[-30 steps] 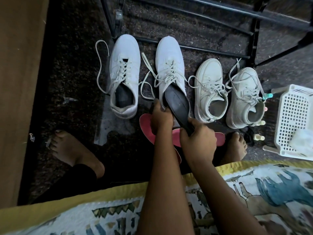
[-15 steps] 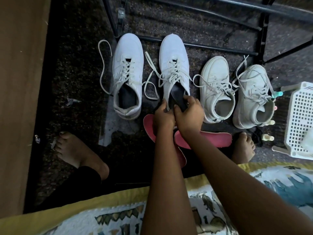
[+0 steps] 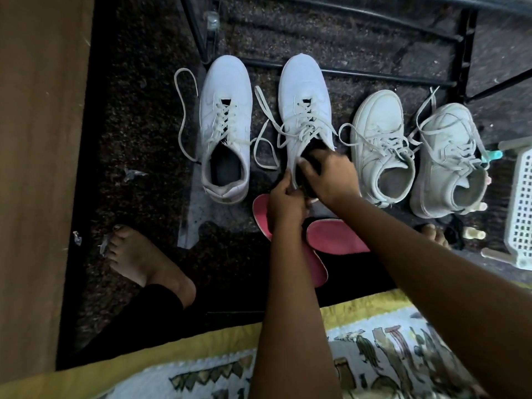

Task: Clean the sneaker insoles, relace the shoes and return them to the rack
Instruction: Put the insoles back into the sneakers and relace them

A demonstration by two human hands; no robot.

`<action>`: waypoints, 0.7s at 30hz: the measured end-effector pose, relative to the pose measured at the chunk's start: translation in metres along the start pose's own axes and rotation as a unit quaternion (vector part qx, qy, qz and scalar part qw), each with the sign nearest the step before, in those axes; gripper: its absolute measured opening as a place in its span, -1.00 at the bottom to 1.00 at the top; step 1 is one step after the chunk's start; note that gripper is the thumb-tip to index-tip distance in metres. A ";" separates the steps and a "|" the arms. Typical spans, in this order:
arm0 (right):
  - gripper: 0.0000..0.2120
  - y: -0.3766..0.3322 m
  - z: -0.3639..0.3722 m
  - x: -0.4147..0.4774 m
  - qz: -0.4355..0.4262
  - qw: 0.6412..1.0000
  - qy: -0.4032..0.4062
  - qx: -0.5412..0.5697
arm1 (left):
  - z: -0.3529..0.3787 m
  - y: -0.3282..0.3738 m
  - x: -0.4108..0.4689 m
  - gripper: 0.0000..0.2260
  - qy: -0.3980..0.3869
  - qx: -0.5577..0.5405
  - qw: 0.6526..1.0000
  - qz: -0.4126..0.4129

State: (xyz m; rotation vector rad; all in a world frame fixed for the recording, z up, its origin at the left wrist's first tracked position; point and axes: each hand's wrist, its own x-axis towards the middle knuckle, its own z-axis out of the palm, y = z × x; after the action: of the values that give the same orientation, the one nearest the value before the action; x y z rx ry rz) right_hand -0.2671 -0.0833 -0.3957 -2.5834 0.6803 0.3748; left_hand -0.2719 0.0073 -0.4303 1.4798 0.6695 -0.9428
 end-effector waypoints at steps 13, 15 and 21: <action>-0.57 0.034 -0.005 -0.037 -0.267 0.956 -0.032 -0.116 | 0.000 -0.008 0.007 -0.48 0.024 0.016 1.000 -0.013; -0.50 0.028 -0.015 -0.031 -0.250 0.961 -0.067 -0.097 | 0.002 -0.008 0.009 -0.45 0.026 0.019 0.999 -0.014; -0.65 0.012 -0.026 -0.003 -0.231 0.923 -0.164 -0.261 | 0.005 -0.025 0.028 -0.41 0.050 0.052 0.997 -0.004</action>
State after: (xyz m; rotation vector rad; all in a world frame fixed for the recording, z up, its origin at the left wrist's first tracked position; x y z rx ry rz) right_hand -0.2726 -0.1043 -0.3760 -2.9388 -0.1858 0.8994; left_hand -0.2798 0.0031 -0.4677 1.6263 0.7090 -0.9256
